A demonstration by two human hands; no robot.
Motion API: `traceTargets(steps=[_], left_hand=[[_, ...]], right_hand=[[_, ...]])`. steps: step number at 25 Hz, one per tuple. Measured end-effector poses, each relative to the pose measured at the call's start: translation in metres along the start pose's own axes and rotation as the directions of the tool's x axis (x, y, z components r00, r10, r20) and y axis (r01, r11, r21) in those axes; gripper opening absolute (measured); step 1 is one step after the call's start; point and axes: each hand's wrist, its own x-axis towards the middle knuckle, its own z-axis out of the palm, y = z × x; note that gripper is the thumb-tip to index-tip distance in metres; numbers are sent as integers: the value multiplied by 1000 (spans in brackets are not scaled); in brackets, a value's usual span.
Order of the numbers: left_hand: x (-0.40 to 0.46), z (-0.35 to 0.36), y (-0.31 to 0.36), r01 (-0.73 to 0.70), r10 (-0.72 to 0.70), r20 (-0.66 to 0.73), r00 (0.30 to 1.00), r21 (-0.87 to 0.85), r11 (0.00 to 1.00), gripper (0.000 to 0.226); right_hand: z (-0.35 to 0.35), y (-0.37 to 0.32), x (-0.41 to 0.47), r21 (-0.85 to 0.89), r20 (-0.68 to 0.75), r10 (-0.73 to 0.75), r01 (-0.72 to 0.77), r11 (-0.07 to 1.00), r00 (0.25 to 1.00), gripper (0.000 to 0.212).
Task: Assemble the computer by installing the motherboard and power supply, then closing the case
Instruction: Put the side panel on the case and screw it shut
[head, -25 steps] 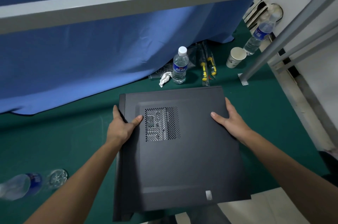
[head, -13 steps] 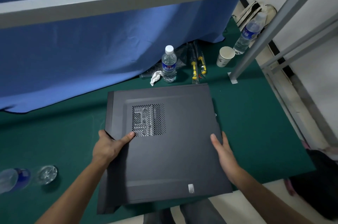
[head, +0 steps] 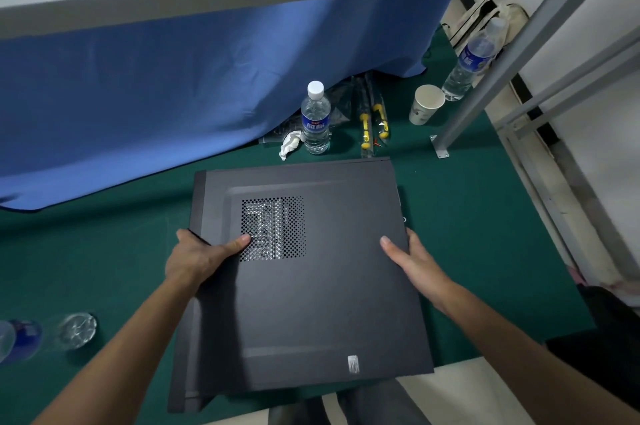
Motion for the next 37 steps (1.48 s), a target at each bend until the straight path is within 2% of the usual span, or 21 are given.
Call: traceTargets(steps=[2,4,7,9,11,13,17,22,26,28,30,31,32,34,35,37], left_hand=[[1,1,-1,-6,6,-13,1000,-3,1000,107],[2,0,-1,-7,8,14,1000,-20,1000,106],[1,-2,5,37,-29,109,994,-69,997,119],[6,-6,17,49,-43,109,993,-60,997,132],[15,-10,33,17,-15,56,998,-50,999,134],[25,-10,46,-6,8,39,999,-55,998,128],[31,-4,43,-37,40,-46,998,63,997,110],[35,-7,43,-20,20,-3,1000,24,1000,106],[34,-8,39,9,0,88,996,-107,994,127],[34,-5,37,29,-20,74,997,-119,992,128],[30,-2,40,47,-46,18,999,-58,997,128],[25,1,42,28,-25,-50,998,45,999,128],[17,8,43,-31,57,-136,989,187,982,124],[-5,32,42,-263,373,-241,896,390,882,103],[-19,48,43,-379,495,-224,839,410,829,91],[-42,83,44,-507,604,-110,789,436,743,75]], right_hand=[[-4,-1,-1,-12,19,-4,4,1000,1000,70],[-11,-5,-2,-32,63,26,-24,999,998,88],[-20,-18,8,-91,41,-8,12,996,999,108],[-22,-42,27,-114,-43,-91,86,990,995,104],[-19,-67,49,-180,-34,-129,120,976,991,93],[-16,-79,67,-239,-30,-131,120,964,991,89],[-1,-71,75,-173,-84,-125,109,979,989,95],[-13,-77,76,-268,4,-62,60,961,998,103],[-13,-69,71,-226,7,-114,112,968,993,95],[-15,-66,69,-271,16,-125,125,954,992,88],[-22,-65,67,-234,-6,-177,171,957,984,73],[-27,-60,65,-182,-64,-217,202,962,974,65],[-32,-51,62,-126,-164,-228,209,970,960,57],[-42,-22,54,-77,-354,-148,129,989,923,45],[-46,-3,49,-100,-382,-86,51,994,920,40],[-50,35,41,-213,-324,35,-109,971,945,32]])
